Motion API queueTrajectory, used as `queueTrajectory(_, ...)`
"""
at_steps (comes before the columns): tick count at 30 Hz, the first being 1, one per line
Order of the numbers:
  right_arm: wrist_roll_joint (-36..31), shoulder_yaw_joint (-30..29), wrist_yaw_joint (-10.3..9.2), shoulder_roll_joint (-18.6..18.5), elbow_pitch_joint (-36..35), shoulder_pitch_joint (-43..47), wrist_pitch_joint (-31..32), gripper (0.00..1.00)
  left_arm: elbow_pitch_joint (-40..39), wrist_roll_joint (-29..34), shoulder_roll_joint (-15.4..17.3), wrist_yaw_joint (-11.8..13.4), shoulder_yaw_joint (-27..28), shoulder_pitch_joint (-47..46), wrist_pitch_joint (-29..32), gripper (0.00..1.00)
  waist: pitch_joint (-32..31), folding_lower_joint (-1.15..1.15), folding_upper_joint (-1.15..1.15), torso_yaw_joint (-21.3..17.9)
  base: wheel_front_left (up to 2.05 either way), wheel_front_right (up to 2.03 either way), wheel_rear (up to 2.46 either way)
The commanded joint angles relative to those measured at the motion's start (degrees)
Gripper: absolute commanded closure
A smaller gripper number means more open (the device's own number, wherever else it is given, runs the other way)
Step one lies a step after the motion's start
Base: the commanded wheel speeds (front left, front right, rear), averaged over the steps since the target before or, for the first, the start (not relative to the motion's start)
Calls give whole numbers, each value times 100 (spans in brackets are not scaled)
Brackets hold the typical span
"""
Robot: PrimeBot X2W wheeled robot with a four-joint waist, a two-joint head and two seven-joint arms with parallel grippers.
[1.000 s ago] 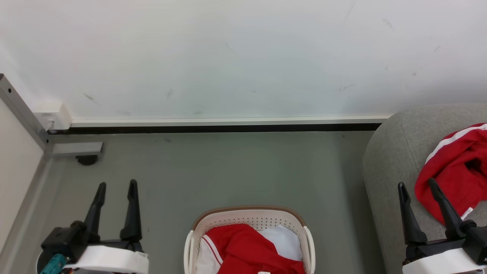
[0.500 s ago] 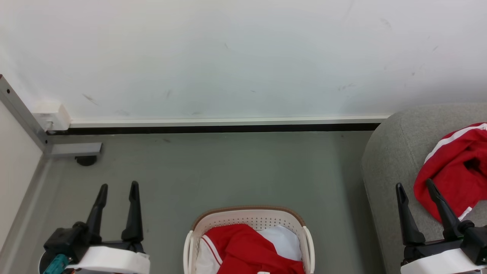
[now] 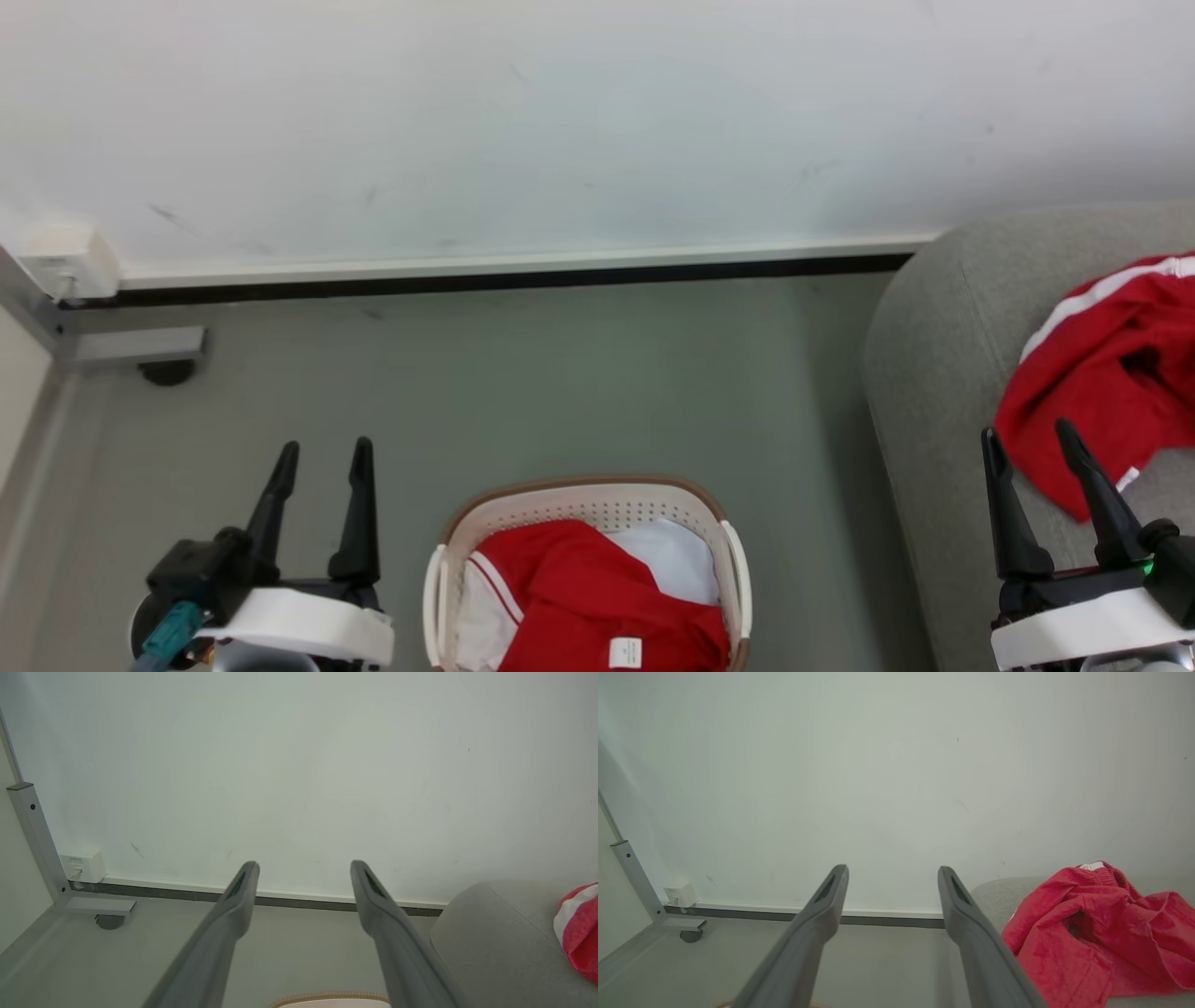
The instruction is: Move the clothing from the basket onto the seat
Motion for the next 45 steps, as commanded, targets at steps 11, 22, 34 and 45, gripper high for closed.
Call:
queueTrajectory(11, 27, -84, -13, 111, -160, -297, -19, 0, 1286, 99, 272, -44, -551, -535, 62, 0, 455, 0, 0, -648, 0, 0, 0)
queueTrajectory(22, -105, -213, -13, 364, -465, -643, -19, 0, 2730, -276, 571, -46, -1340, -1574, 473, 0, 1324, 0, 0, -1024, 0, 0, 0)
queueTrajectory(34, -145, -364, -13, 631, -846, -1300, -19, 0, 4407, -493, 812, -35, -2675, -2922, 1091, 0, 2563, 0, 0, -1301, 0, 0, 0)
queueTrajectory(45, -169, -121, -13, 750, -1374, -1724, -19, 0, 5508, -736, 1104, -35, -3232, -3914, 1656, 0, 3589, 0, 0, -1843, 0, 0, 0)
